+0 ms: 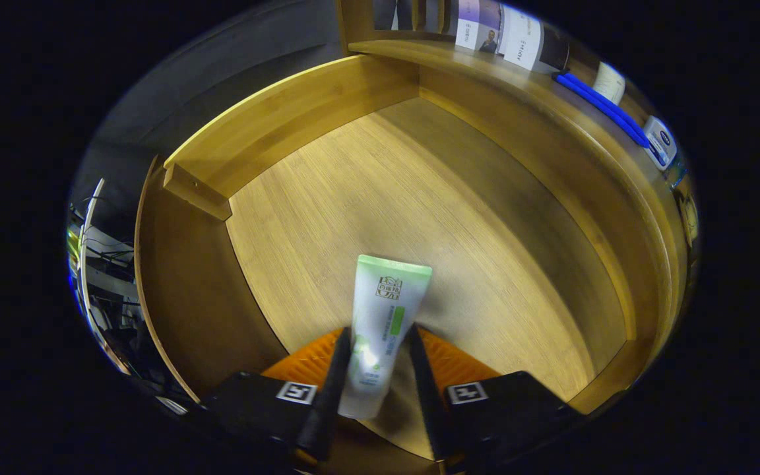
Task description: Pull open the drawer, take out the items inside it, and place them on the countertop above the cabinet.
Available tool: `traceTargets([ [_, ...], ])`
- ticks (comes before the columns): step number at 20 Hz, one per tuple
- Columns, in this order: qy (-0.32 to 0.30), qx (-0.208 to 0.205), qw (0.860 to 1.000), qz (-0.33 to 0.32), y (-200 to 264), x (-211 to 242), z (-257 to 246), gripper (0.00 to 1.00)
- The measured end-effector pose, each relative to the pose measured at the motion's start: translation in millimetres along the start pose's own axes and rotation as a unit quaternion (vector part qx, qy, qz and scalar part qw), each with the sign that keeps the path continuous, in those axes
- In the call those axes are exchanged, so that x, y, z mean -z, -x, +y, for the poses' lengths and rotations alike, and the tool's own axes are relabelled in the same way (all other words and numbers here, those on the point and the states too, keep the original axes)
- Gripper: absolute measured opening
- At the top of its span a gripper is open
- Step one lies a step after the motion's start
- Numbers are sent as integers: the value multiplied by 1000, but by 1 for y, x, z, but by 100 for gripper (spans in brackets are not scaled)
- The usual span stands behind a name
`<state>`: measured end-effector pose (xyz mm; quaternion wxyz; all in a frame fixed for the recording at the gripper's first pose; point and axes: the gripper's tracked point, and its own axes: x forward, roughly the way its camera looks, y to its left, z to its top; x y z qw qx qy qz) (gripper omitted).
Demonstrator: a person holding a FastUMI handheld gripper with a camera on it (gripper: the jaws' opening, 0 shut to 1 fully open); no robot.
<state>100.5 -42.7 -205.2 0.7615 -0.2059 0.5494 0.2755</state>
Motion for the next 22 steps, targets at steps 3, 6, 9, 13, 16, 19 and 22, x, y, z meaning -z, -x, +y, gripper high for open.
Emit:
traceTargets([
  [3, 21, 22, 1000, -1, 3, 0, -4, 41],
  [6, 77, 61, 995, -9, 7, -1, -5, 23],
  [9, 78, 72, 993, -50, 21, -13, -4, 23],
  [13, 70, 99, 988, -99, 51, -30, -19, 23],
  [16, 59, 105, 984, -133, 75, -41, -26, 23],
  [19, 38, 116, 978, -171, 96, -53, -38, 23],
  [22, 15, 128, 971, -200, 112, -67, -54, 23],
])
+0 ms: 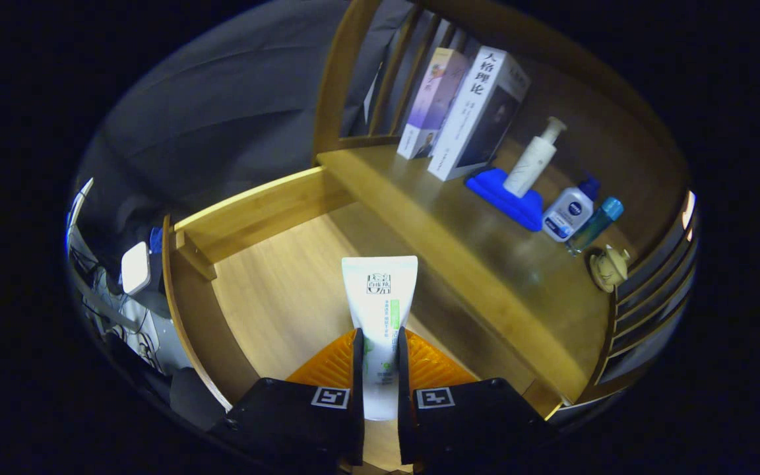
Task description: Pull open the drawer, take out the items inside it, and place them on the countertop above the cabinet.
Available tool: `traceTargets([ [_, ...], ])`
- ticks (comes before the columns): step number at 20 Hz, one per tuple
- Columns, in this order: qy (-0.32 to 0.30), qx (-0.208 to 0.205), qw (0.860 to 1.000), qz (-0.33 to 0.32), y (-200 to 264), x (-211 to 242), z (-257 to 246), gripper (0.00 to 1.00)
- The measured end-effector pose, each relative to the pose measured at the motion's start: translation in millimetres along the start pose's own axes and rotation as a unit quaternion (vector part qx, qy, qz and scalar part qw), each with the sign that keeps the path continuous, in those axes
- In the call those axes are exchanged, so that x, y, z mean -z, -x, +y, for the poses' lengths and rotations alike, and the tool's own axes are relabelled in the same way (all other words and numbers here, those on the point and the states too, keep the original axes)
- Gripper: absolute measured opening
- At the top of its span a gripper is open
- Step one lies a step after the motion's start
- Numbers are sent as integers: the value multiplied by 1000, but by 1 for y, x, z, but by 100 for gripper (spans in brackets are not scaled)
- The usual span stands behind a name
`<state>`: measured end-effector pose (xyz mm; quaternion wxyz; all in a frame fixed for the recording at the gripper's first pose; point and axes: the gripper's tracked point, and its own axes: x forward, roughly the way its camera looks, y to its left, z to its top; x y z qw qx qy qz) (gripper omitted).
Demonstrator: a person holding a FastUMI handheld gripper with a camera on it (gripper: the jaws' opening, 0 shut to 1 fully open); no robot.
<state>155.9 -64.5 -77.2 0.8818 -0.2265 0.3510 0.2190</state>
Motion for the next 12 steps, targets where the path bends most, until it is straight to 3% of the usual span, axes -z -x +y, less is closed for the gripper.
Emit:
traceTargets([
  [6, -65, 34, 996, -40, 2, -33, -36, 23],
  [12, -130, 90, 985, -75, -13, -71, -87, 23],
])
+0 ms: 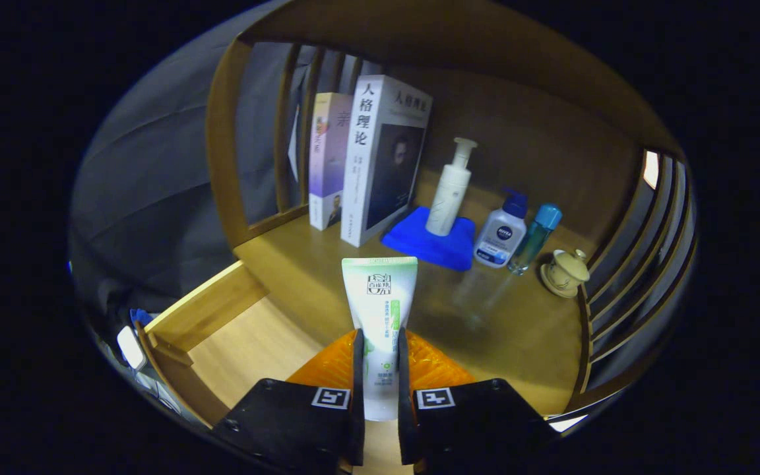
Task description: Pull open the drawer, take out the items inside it, and place them on the countertop above the cabinet.
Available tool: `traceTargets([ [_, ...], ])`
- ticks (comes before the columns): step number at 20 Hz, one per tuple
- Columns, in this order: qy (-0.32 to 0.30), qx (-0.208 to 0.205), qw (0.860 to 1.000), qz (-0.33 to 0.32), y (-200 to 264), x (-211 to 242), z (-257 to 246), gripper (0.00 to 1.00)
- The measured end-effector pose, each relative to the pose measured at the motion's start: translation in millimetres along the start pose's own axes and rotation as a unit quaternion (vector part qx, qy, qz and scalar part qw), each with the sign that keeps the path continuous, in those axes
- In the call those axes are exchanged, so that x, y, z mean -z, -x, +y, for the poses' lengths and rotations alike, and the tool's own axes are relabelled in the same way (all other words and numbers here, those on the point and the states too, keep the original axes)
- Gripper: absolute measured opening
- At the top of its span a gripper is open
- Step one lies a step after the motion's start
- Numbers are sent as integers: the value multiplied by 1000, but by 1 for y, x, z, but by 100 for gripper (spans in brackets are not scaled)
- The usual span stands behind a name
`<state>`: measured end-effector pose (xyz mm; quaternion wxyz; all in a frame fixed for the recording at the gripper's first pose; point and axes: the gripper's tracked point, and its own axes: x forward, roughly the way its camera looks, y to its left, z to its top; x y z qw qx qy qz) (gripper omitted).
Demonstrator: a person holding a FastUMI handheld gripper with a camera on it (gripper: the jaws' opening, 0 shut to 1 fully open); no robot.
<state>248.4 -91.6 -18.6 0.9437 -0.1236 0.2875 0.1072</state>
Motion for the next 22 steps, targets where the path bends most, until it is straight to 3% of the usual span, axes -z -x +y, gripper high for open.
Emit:
traceTargets([
  [6, -99, 22, 995, 6, -35, -10, -8, 25],
  [15, -138, 72, 986, -55, -48, -26, -19, 37],
  [17, -146, 79, 983, -77, -34, -31, -18, 48],
  [22, -113, 136, 971, -164, 17, -33, -12, 95],
])
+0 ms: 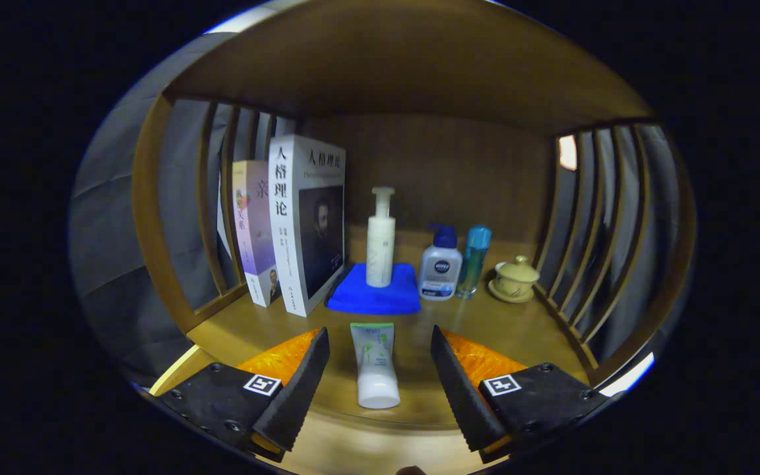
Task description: Pull open the drawer, take out the items inside it, and place them on the countertop above the cabinet.
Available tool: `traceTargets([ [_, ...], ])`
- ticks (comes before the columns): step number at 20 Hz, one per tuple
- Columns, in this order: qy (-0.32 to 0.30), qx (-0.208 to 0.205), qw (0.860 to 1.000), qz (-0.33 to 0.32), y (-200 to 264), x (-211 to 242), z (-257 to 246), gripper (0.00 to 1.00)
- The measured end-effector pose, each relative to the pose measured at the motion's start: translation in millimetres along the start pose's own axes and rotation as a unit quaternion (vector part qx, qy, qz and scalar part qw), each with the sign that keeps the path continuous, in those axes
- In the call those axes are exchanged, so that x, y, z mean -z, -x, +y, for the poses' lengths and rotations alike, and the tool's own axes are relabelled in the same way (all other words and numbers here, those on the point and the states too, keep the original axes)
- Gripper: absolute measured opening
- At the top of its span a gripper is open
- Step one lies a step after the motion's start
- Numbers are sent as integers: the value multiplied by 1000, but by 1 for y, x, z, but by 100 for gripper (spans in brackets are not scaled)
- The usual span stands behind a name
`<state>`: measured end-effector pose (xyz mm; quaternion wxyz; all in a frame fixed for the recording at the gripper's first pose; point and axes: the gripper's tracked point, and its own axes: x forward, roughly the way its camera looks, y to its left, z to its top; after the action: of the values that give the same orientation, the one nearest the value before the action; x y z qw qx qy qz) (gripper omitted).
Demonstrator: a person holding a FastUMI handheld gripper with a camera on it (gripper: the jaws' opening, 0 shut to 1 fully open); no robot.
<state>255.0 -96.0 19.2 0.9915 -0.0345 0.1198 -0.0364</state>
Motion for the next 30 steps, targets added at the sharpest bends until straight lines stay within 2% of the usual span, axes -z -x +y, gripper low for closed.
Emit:
traceTargets([
  [9, 20, 13, 997, -71, 109, 37, 20, 98],
  [19, -85, 53, 987, -125, 211, 96, 2, 98],
  [25, -44, 50, 987, -146, 244, 132, 15, 98],
  [30, -23, 18, 993, -112, 262, 183, 47, 98],
])
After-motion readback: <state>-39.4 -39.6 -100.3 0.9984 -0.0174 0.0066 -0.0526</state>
